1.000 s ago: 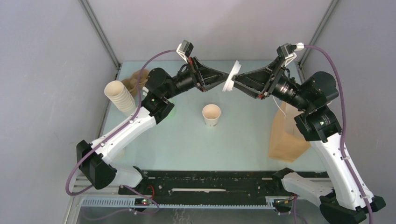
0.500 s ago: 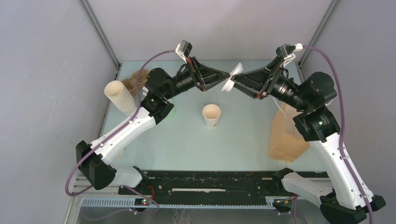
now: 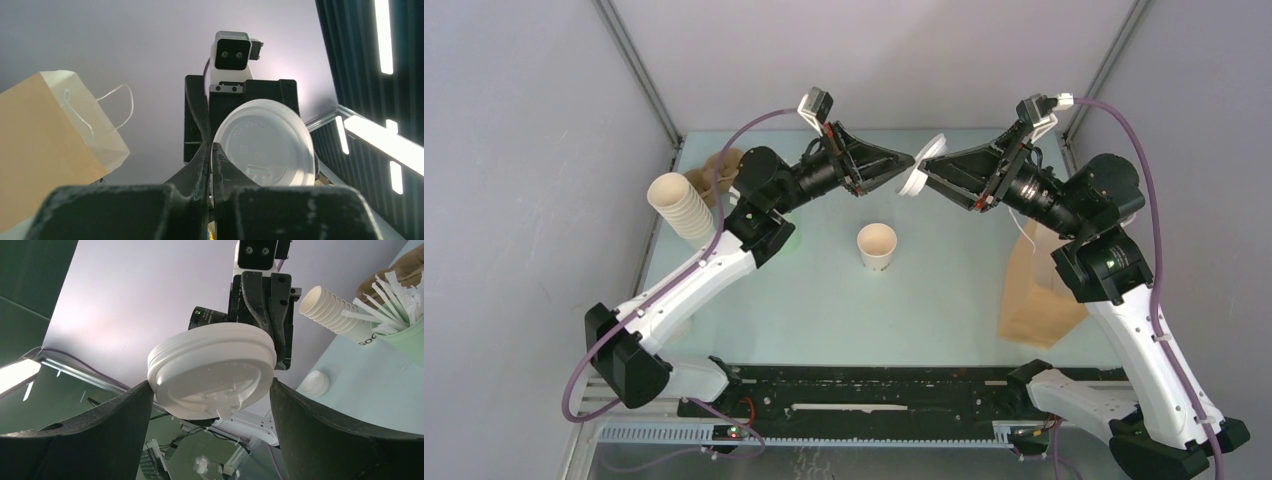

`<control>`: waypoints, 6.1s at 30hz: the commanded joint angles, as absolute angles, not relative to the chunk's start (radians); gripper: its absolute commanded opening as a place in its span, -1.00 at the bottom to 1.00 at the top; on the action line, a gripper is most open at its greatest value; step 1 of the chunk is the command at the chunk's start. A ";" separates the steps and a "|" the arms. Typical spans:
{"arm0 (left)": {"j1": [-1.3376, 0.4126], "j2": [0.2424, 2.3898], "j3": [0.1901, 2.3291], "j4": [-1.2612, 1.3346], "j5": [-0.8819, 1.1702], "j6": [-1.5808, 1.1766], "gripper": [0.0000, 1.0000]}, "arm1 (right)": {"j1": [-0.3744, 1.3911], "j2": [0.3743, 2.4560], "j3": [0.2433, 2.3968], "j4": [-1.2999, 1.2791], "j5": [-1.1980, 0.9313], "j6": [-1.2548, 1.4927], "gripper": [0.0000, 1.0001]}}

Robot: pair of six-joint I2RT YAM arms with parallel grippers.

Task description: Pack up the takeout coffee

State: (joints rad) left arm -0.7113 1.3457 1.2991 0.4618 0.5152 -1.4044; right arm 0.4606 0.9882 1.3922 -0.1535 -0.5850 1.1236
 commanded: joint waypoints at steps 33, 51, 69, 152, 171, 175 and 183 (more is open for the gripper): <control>-0.827 1.276 1.604 -0.116 0.583 -0.752 0.11 | 0.376 0.980 1.373 -0.336 -0.611 1.118 0.77; -0.834 1.277 1.625 -0.174 0.550 -0.733 -0.06 | 0.377 0.980 1.359 -0.324 -0.597 1.120 0.78; -0.806 1.285 1.591 -0.090 0.605 -0.832 -0.30 | 0.387 0.988 1.359 -0.313 -0.591 1.122 0.78; -0.727 1.267 1.531 -0.045 0.655 -0.908 -1.00 | 0.463 0.985 1.287 -0.180 -0.561 1.143 0.75; -0.698 1.190 1.473 -0.180 0.562 -0.841 0.05 | 0.422 0.975 1.286 -0.264 -0.561 1.066 0.63; -0.651 1.072 1.413 -0.343 0.414 -0.781 0.44 | 0.397 0.980 1.286 -0.402 -0.498 0.864 0.63; -0.625 0.918 1.348 -0.703 0.039 -0.759 0.67 | 0.597 1.146 1.286 -0.578 -0.100 0.375 0.62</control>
State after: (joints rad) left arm -0.6357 0.9524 1.3693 -0.5137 0.2363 -0.8017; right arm 0.4927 1.0565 1.2816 -0.4889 -0.3492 0.6624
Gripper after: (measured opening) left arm 0.832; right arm 0.823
